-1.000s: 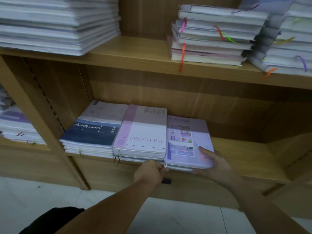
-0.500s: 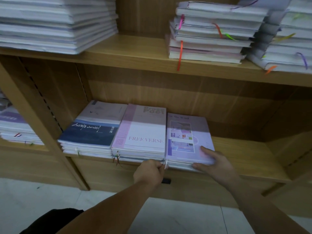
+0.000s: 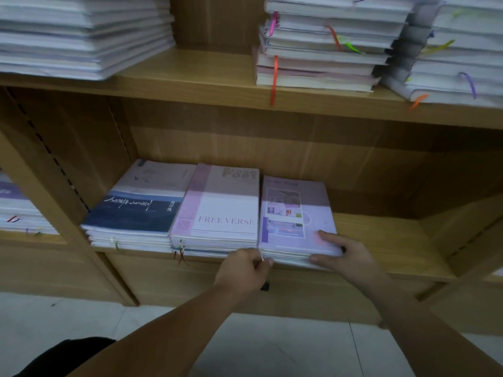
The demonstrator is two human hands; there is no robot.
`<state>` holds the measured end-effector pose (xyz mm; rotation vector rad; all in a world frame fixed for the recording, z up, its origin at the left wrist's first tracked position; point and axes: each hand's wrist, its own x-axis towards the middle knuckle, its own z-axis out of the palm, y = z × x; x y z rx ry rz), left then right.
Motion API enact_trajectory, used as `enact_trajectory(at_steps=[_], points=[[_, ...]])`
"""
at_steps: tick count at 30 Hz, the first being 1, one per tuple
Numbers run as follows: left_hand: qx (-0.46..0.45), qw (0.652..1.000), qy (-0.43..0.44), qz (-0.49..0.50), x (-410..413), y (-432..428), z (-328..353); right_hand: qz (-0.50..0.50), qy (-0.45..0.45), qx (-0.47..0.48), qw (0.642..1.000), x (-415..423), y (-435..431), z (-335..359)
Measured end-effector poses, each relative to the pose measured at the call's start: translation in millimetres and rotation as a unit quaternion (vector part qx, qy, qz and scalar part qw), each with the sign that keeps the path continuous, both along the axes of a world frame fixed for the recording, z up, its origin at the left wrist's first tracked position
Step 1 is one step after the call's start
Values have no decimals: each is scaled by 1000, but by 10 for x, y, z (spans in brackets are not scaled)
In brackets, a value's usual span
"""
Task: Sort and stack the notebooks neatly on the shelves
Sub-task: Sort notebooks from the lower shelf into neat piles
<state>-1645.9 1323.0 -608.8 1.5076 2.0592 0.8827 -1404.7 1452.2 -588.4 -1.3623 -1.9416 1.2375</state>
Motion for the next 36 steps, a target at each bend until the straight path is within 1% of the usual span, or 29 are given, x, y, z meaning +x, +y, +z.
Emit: enact_trajectory(at_steps=[2, 5, 7, 9, 11, 14, 17, 20, 22, 26, 29, 32, 36], points=[[24, 999, -18, 25, 35, -8, 16, -11, 0, 1, 1000, -12, -4, 11], [46, 997, 8, 64, 68, -1, 82, -26, -1, 6, 1000, -43, -24, -5], [61, 995, 19, 70, 75, 6, 101, -23, -3, 8, 1000, -49, -30, 0], [69, 995, -2, 66, 94, 12, 95, -14, -13, 11, 1000, -40, -33, 15], [72, 996, -25, 50, 124, 22, 47, 5, -43, 22, 999, -15, -30, 2], [35, 999, -12, 26, 155, 14, 14, 32, -77, 43, 996, 48, -12, -86], [0, 1000, 5, 7, 128, 8, -7, 28, -105, 82, 991, 103, 1, -134], [-10, 1000, -11, 22, 100, 14, -5, 29, -102, 81, 991, 127, 13, -129], [-16, 1000, -7, 25, 90, 23, -11, 24, -101, 79, 991, 139, 25, -130], [-12, 1000, -16, 16, 79, 39, -29, 18, -119, 84, 989, 139, 36, -140], [-13, 1000, -25, 4, 83, 37, -5, 17, -109, 78, 991, 120, 26, -117], [-4, 1000, -14, 8, 61, 25, 8, 26, -86, 48, 995, 59, 6, -62], [4, 999, -36, 19, 13, 14, 15, 24, -53, 36, 998, -13, -50, -15]])
